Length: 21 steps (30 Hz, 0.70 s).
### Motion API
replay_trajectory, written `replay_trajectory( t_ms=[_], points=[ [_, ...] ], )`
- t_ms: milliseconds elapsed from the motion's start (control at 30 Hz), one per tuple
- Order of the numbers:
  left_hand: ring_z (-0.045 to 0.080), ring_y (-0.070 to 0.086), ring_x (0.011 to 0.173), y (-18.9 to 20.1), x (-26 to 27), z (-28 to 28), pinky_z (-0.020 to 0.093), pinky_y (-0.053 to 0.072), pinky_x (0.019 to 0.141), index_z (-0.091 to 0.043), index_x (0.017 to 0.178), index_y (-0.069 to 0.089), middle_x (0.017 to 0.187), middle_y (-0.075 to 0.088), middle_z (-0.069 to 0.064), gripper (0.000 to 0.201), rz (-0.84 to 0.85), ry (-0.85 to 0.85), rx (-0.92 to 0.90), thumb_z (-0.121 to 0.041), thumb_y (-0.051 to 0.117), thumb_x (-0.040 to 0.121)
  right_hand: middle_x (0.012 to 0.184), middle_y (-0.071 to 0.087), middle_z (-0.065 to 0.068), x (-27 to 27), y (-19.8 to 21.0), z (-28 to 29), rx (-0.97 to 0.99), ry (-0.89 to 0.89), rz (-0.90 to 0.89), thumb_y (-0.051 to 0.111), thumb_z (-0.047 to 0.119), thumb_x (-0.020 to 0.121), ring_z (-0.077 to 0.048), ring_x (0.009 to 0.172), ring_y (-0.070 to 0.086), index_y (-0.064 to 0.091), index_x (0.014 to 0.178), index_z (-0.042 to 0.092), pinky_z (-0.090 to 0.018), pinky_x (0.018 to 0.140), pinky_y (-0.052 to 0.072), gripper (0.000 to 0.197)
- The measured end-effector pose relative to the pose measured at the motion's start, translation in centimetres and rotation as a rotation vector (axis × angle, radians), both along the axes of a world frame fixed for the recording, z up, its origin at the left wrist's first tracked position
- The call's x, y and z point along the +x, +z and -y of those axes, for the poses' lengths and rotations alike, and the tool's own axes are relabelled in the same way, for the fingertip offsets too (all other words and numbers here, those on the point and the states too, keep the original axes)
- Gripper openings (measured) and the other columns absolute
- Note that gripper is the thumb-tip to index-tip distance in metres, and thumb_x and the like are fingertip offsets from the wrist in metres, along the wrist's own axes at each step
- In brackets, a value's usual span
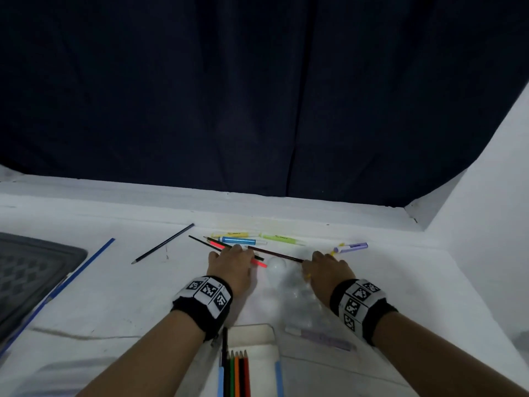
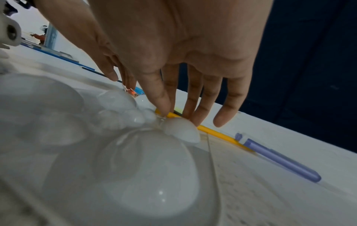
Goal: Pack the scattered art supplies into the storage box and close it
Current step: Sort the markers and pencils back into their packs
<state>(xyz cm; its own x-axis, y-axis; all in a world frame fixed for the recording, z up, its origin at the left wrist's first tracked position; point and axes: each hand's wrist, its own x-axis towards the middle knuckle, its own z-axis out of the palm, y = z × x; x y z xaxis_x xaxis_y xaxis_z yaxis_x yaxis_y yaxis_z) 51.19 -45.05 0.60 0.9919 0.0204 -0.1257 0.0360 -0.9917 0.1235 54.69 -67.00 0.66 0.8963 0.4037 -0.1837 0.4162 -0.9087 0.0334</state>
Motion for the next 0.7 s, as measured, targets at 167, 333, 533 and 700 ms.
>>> replay_trajectory(
  t_ms=[167, 333, 533, 700],
  points=[
    [0.021, 0.049, 0.120, -0.9, 0.9, -0.6, 0.045, 0.030, 0.099, -0.030, 0.119, 0.054, 0.121, 0.053, -0.004, 0.025, 0.037, -0.044, 0.042, -0.029, 0.044, 0.096, 0.119, 0.042, -0.005, 0.5, -0.2, -0.5, -0.005, -0.014, 0.001, 0.044, 0.009, 0.091, -0.027, 0.114, 0.047, 0.054, 0.111, 0.024, -0.046, 0.099, 0.039, 0.027],
    [0.021, 0.051, 0.110, -1.1, 0.8, -0.6, 0.044, 0.027, 0.091, -0.030, 0.109, 0.051, 0.107, 0.053, -0.008, 0.016, 0.095, -0.075, 0.073, -0.032, 0.045, 0.094, 0.111, 0.045, -0.002, -0.2, -0.6, -0.7, 0.130, 0.149, 0.153, 0.055, 0.004, 0.084, -0.026, 0.100, 0.053, 0.052, 0.105, 0.029, -0.038, 0.076, 0.040, 0.032],
    [0.023, 0.054, 0.110, -1.1, 0.9, -0.6, 0.046, 0.029, 0.094, -0.029, 0.116, 0.048, 0.111, 0.059, -0.004, 0.023, 0.090, -0.066, 0.103, -0.038, 0.039, 0.097, 0.089, 0.058, 0.005, -3.6, 1.1, -2.0, 0.425, 0.347, 0.411, 0.075, 0.003, 0.064, -0.021, 0.077, 0.059, 0.048, 0.100, 0.031, -0.032, 0.059, 0.044, 0.053],
    [0.024, 0.053, 0.114, -0.8, 0.8, -0.4, 0.050, 0.029, 0.101, -0.034, 0.116, 0.052, 0.117, 0.054, 0.000, 0.022, 0.013, -0.079, 0.147, -0.037, 0.040, 0.099, 0.085, 0.063, 0.002, -7.6, 3.9, -1.9, 0.655, 0.318, 0.415, 0.055, 0.015, 0.091, -0.022, 0.074, 0.059, 0.048, 0.107, 0.025, -0.035, 0.060, 0.049, 0.020]
  ],
)
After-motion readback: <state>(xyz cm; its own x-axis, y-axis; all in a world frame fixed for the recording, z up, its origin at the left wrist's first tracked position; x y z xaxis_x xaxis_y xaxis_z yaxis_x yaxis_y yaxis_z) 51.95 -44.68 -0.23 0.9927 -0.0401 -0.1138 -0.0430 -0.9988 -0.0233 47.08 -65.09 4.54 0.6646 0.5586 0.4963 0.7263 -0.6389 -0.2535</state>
